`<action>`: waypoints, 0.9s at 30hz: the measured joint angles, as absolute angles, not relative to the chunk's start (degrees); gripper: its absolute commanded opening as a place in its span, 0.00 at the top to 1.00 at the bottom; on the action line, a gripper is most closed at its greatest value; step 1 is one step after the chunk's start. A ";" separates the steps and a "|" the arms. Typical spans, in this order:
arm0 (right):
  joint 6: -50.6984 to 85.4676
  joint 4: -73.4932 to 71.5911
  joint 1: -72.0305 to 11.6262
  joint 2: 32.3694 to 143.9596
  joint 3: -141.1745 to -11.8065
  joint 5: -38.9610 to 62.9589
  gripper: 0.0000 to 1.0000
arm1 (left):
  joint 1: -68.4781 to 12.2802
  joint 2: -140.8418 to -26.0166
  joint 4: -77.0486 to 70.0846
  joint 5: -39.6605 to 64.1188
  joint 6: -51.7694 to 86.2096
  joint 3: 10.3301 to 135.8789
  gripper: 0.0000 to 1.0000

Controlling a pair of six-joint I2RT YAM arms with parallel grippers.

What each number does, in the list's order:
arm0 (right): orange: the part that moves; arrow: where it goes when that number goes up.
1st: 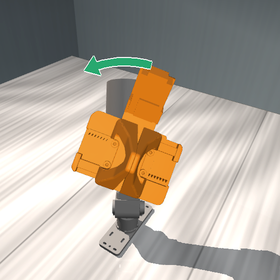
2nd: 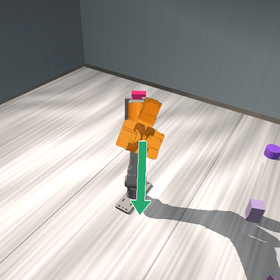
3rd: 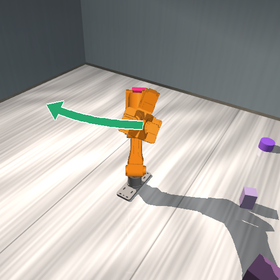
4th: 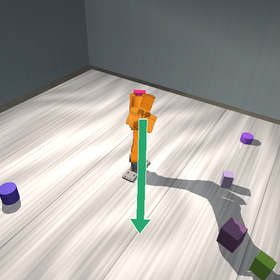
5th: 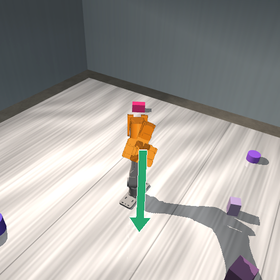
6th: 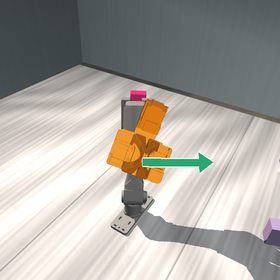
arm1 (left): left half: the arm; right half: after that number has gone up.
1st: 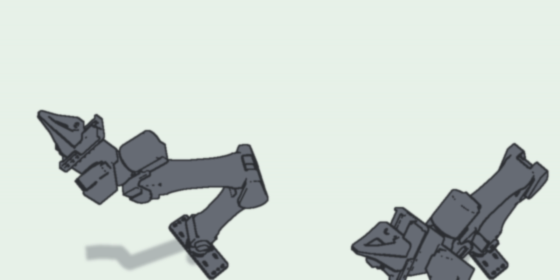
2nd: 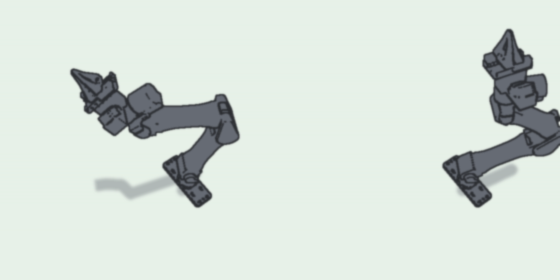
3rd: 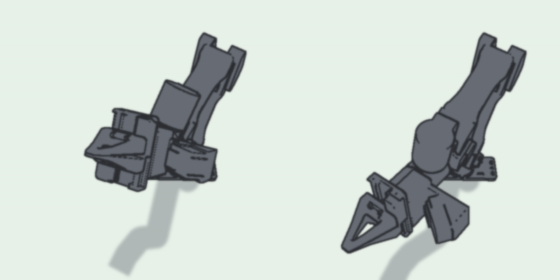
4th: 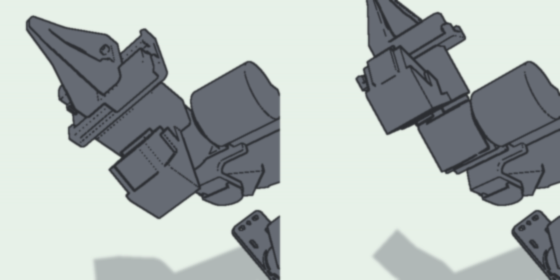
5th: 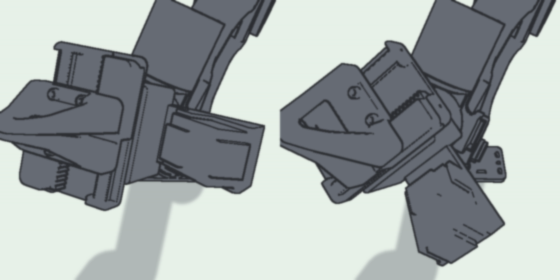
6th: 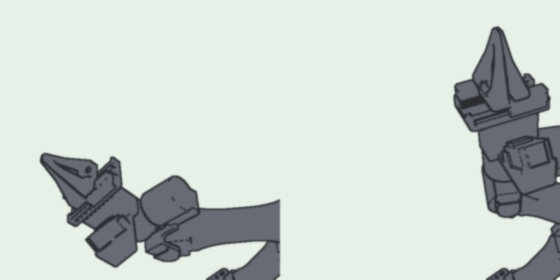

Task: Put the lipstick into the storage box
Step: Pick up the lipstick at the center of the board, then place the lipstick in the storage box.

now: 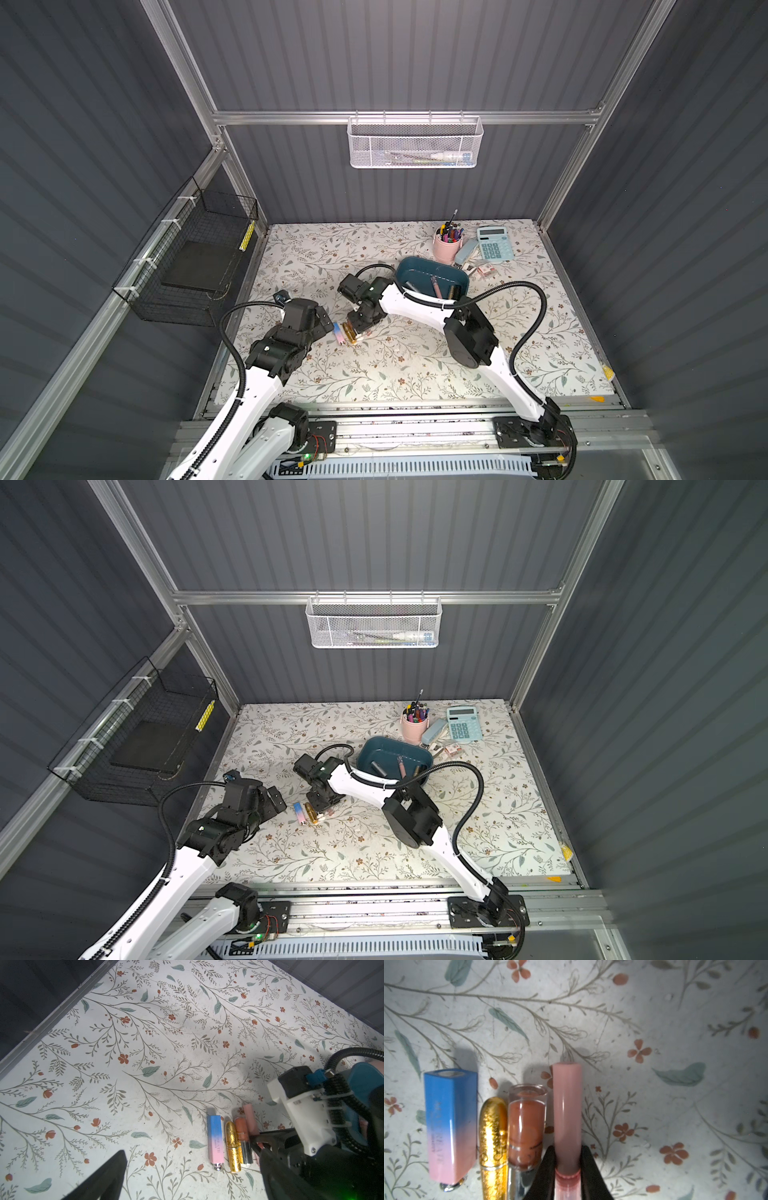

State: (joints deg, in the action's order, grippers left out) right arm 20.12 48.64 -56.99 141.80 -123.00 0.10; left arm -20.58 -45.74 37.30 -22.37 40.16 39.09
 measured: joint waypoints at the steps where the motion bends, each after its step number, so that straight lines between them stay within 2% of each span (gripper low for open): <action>1: 20.10 48.60 -57.01 141.69 -122.85 -0.12 0.83 | -20.58 -45.76 37.30 -22.37 40.16 39.09 0.00; 9: 19.44 49.87 -55.90 138.21 -119.79 -2.50 0.84 | -20.58 -47.16 37.12 -22.35 40.16 39.09 0.00; 15: 18.74 50.46 -52.51 129.60 -117.60 -4.58 0.83 | -20.58 -47.57 36.60 -22.35 40.14 39.09 0.00; 20: 17.87 49.06 -46.78 122.04 -114.24 -6.85 0.83 | -20.58 -48.45 36.21 -22.35 40.14 39.09 0.00; 27: 17.80 46.30 -37.01 118.76 -104.47 -8.56 0.82 | -20.58 -48.90 36.03 -22.33 40.14 39.09 0.00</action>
